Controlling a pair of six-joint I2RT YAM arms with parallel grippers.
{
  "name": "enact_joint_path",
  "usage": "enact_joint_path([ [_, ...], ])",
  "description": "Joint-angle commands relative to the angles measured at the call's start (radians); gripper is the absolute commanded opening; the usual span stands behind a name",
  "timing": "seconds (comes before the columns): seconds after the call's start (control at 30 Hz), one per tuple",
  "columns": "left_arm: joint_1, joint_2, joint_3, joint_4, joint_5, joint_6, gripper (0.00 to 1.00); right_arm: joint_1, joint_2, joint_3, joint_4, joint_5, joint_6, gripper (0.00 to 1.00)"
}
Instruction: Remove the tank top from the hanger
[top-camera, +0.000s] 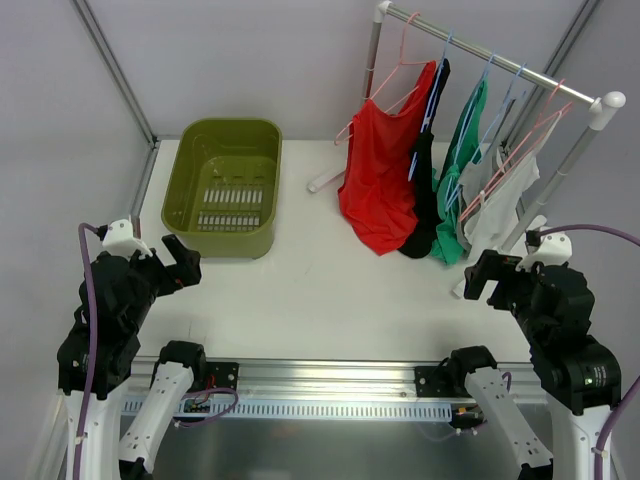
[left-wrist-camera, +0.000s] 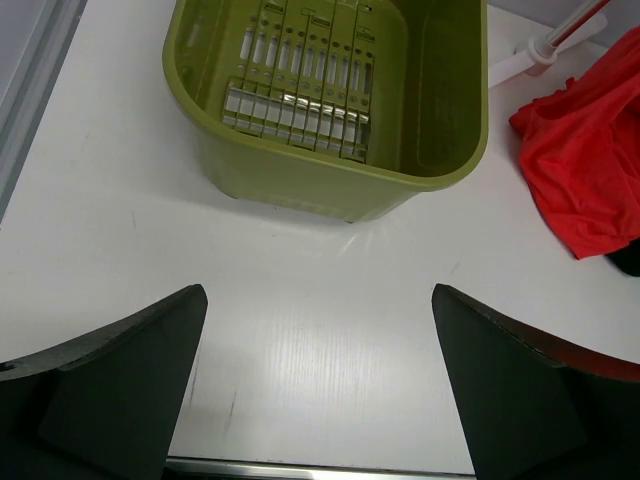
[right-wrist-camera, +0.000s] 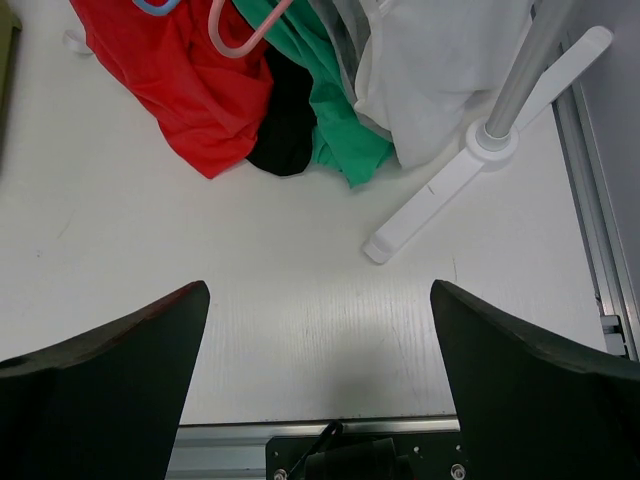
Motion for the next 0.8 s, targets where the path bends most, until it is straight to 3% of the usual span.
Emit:
enact_joint_path([
  [0.0, -0.008, 0.016, 0.012, 0.014, -0.006, -0.02, 0.99, 0.005, -0.003, 0.01, 0.05, -0.003, 0.023, 0.99],
  [0.37, -0.008, 0.027, 0.01, 0.019, 0.012, -0.043, 0.99, 0.005, -0.018, -0.031, 0.212, -0.129, 0.083, 1.0],
  [0.57, -0.008, 0.053, -0.002, 0.043, 0.015, -0.042, 0.99, 0.007, 0.221, 0.169, 0.178, 0.128, 0.123, 1.0],
  [0.67, -0.008, 0.065, -0.01, 0.05, -0.02, -0.023, 0.99, 0.001, 0.344, 0.289, 0.174, 0.274, 0.12, 0.95],
  [0.77, -0.008, 0.072, -0.011, 0.053, 0.008, -0.022, 0.99, -0.004, 0.447, 0.389, 0.185, 0.324, 0.124, 0.87],
])
